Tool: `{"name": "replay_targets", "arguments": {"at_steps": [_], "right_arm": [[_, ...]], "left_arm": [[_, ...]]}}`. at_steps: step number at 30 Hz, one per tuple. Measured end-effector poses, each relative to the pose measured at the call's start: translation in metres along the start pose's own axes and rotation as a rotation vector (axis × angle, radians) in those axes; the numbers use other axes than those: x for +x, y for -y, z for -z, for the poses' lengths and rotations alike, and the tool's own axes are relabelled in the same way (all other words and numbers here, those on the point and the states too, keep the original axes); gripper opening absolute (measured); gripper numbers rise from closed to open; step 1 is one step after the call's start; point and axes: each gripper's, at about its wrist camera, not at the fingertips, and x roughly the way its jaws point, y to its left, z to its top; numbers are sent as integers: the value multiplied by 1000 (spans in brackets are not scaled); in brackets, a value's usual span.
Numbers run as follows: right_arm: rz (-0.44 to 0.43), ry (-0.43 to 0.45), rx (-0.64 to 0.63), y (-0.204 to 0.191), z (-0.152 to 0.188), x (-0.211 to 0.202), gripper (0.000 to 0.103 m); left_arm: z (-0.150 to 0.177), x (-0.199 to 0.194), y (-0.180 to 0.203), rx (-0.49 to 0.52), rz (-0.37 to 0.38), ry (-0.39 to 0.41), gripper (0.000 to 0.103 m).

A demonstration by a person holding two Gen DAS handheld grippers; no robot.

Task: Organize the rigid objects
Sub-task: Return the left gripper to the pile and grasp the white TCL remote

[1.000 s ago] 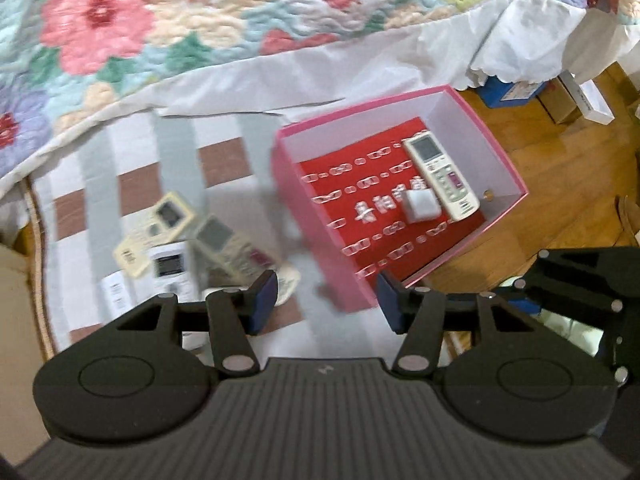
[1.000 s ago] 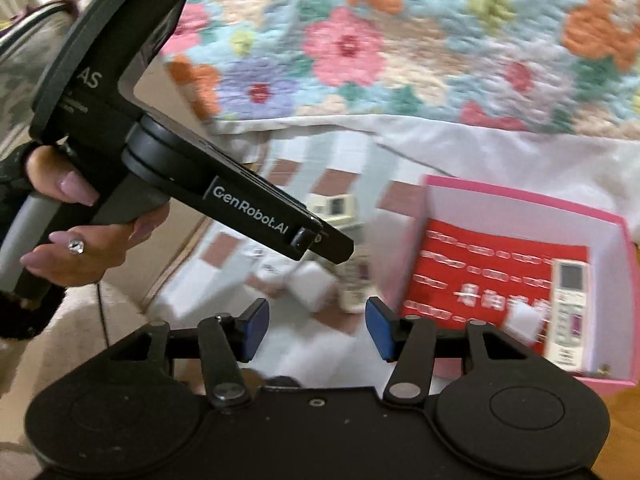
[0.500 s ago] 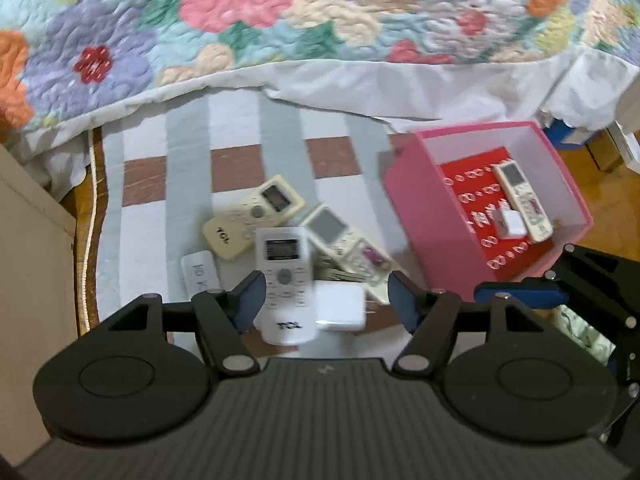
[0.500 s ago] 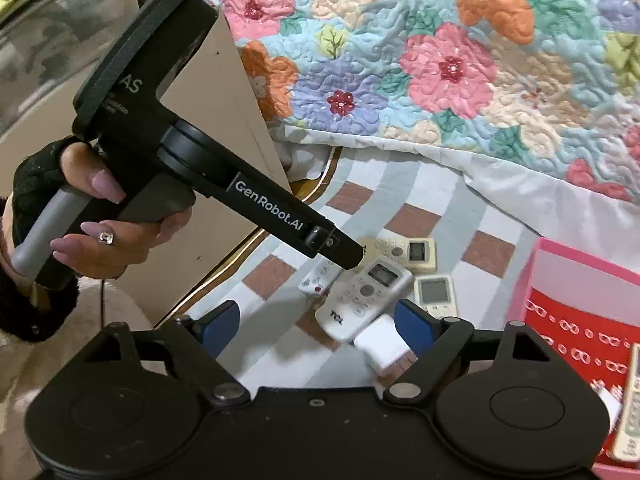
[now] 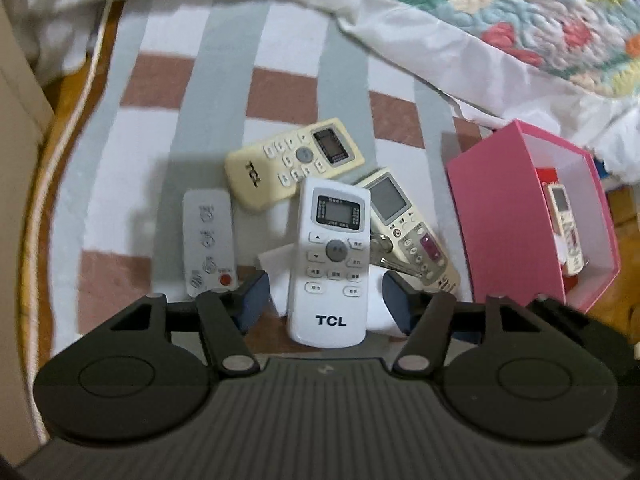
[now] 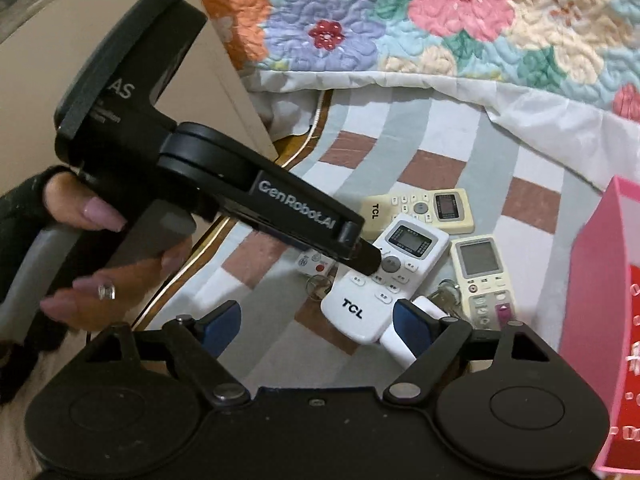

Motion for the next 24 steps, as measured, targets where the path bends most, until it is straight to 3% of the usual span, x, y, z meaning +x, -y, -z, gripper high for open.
{"name": "replay_targets", "arguments": {"at_steps": [3,7,11,15,20,22,24], "right_arm": [[44,-15,-15,-1,1,21,86],[79,-29,11,5,3,42,86],[95,-38,70,16,2,56,86],[117,-21,54,15,1,65,88],[222,-32,-27,8,1,77,88],[272,-53,-68,6,2,82,81],[263,-36,-41,11,3,77,72]], "left_arm": [[-3,10,-9,-33,13,24,56],[-7,25,-21,-95,77,17,36],[-5,36,-25,-101,78,12,29],[-4,38,-30,-124,106,18,29],[-1,42,-42,-220,198,-23,29],[1,45,-47,-253,227,-29,29],[2,44,-49,-265,229,-22,30]]}}
